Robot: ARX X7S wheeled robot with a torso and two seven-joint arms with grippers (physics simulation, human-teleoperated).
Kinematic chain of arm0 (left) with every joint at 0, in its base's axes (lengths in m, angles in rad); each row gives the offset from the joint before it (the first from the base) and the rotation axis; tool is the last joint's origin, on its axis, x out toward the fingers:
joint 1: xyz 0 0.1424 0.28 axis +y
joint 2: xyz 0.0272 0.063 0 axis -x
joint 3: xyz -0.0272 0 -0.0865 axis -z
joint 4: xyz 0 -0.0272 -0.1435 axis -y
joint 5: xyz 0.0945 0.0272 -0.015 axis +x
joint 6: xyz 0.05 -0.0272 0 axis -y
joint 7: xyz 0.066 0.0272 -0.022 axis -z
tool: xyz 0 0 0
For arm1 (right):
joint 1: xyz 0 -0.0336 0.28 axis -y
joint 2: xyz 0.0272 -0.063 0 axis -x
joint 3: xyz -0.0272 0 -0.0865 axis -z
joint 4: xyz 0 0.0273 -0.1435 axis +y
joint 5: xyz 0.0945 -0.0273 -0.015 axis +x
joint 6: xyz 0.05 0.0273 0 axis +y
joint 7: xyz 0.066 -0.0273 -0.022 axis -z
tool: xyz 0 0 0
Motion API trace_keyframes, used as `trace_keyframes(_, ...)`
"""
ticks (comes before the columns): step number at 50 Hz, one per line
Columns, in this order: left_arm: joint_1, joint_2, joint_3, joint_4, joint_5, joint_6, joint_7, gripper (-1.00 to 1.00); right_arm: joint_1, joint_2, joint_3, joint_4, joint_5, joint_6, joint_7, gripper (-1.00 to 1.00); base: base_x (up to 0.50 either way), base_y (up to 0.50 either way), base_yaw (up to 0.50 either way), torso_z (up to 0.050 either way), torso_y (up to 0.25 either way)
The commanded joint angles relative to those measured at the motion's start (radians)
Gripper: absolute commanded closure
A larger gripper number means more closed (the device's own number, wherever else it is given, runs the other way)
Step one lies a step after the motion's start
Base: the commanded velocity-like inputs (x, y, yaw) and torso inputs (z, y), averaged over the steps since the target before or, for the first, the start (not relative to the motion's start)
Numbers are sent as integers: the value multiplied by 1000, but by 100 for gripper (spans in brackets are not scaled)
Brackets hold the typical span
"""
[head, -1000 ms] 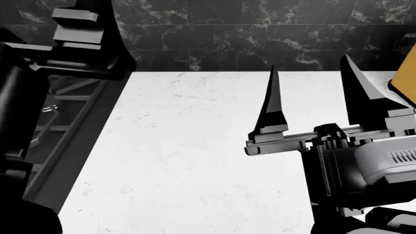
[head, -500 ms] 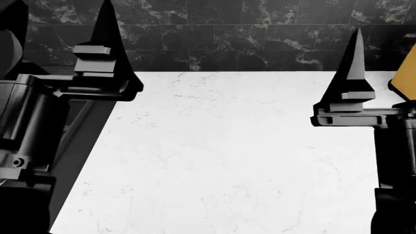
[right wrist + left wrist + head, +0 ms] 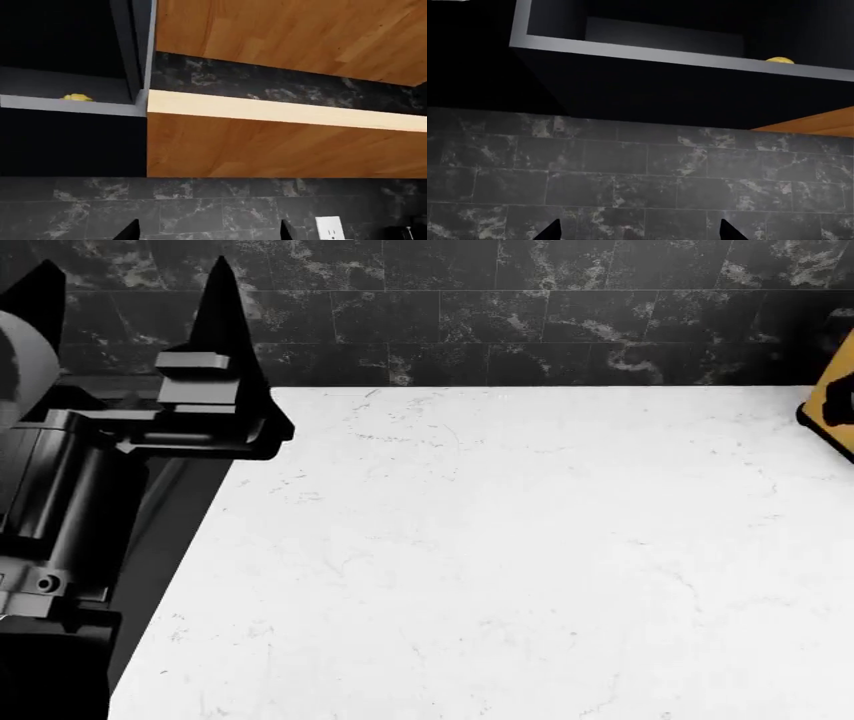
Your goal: Pick the corn, radish from the counter and place them in the cabinet. Then close the cabinet.
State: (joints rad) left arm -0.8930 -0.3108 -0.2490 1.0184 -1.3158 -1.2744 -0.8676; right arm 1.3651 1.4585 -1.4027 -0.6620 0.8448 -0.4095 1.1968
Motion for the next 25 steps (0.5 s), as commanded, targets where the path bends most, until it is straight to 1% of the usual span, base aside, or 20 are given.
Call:
trace_keyframes(1,5,-15,13,-7,-3,25,-9,-100,103,26,88,47,131,106,-97,-100,0,0,0,0,0)
trace_keyframes(6,-1,-23,18,-15,-16,30,-22,-100,213,-55,159,136,205,234,-207,-100,0,0,0,0,0)
trace_keyframes(11,3,-30,22,-19,-13,38,-22,-100,297,-128,197,243,225,338,-284,-100,0,0,0,0,0)
trace_keyframes(13,6,-34,22,-20,-9,43,-19,-100,307,-134,198,273,226,367,-300,-100,0,0,0,0,0)
trace_keyframes(20,7,-44,28,-25,-2,54,-22,-100,313,-100,182,326,255,476,-324,-100,0,0,0,0,0)
trace_keyframes(25,11,-49,36,-26,2,61,-22,-100,348,-122,198,365,250,523,-345,-100,0,0,0,0,0)
